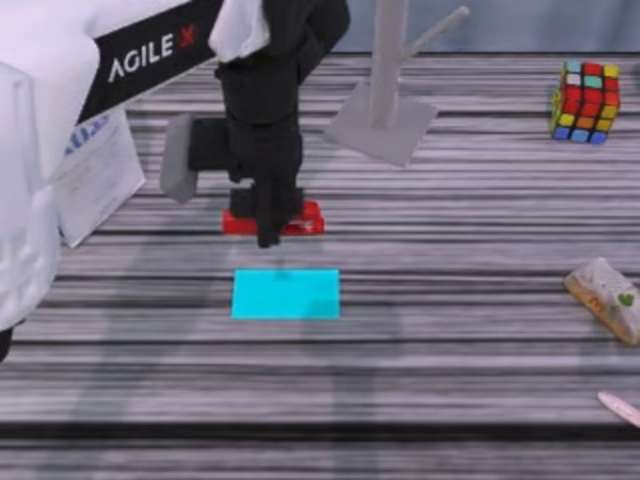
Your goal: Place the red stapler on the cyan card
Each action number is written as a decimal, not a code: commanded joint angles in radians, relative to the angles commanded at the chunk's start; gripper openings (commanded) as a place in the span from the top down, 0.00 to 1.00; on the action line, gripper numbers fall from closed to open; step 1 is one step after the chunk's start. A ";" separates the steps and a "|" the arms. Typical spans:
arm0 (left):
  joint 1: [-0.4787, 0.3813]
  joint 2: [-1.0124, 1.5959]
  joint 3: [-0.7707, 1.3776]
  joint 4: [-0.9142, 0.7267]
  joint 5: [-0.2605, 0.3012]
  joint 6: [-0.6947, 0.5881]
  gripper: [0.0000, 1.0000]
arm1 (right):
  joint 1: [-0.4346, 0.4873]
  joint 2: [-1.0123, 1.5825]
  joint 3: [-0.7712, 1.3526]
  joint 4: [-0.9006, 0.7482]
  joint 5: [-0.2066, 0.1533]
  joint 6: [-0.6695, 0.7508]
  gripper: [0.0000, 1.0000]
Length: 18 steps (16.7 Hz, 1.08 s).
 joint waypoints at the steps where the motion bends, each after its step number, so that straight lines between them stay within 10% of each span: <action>1: 0.000 0.007 -0.036 0.045 0.000 -0.001 1.00 | 0.000 0.000 0.000 0.000 0.000 0.000 0.00; 11: -0.004 0.045 -0.206 0.248 0.001 -0.005 1.00 | 0.000 0.000 0.000 0.000 0.000 0.000 0.00; 18: -0.004 0.045 -0.206 0.248 0.001 -0.005 0.47 | 0.000 0.000 0.000 0.000 0.000 0.000 0.00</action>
